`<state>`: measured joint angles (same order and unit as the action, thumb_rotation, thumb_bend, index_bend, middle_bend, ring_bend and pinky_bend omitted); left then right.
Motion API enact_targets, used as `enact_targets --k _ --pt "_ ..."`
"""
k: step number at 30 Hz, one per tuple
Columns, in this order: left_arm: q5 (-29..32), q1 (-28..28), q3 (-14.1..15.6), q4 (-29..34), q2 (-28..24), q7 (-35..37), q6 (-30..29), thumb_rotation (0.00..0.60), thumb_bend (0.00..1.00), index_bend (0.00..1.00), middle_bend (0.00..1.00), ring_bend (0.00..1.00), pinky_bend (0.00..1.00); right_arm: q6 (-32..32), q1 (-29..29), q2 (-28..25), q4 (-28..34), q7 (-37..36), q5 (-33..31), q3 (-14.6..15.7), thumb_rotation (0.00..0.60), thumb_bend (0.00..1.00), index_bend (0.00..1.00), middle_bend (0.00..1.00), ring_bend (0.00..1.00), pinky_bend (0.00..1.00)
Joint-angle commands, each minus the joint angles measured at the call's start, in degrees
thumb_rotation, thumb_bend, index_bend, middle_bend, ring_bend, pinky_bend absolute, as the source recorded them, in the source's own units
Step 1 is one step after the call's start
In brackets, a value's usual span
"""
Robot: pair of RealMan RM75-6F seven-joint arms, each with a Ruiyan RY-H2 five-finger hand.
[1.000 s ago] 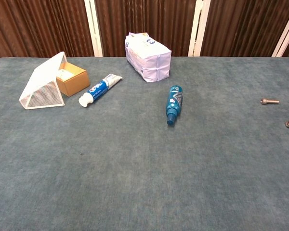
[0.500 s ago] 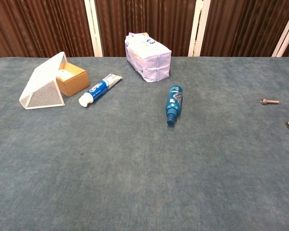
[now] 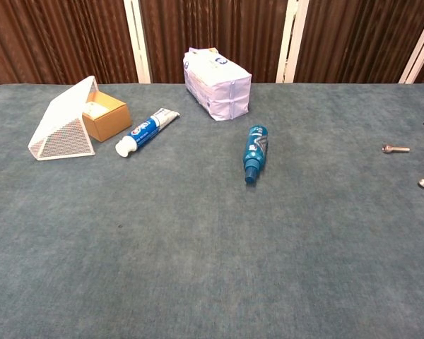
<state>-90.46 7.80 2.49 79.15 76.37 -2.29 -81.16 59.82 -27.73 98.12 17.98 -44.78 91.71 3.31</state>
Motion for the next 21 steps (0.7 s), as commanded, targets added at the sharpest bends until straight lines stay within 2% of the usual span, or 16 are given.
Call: enact_targets --k 1,9,21 --pt "0.0 0.02 0.01 -0.03 -0.08 0.18 0.04 0.6 0.42 0.0 0.0 0.0 0.02 0.41 -0.16 -0.28 0.96 1.17 0.02 -0.09 0.6 0.5 0.62 0.05 0.0 0.0" --pt "-0.11 0.02 0.07 -0.03 -0.25 0.58 0.0 0.6 0.42 0.0 0.0 0.0 0.02 0.66 -0.39 -0.9 3.17 3.39 -0.13 -0.26 0.6 0.5 0.54 0.05 0.0 0.0" --pt "-0.21 -0.14 0.12 0.14 -0.42 0.58 -0.31 0.6 0.42 0.0 0.0 0.0 0.02 1.4 -0.11 -2.26 5.08 3.26 -1.02 -1.05 0.6 0.5 0.52 0.05 0.0 0.0"
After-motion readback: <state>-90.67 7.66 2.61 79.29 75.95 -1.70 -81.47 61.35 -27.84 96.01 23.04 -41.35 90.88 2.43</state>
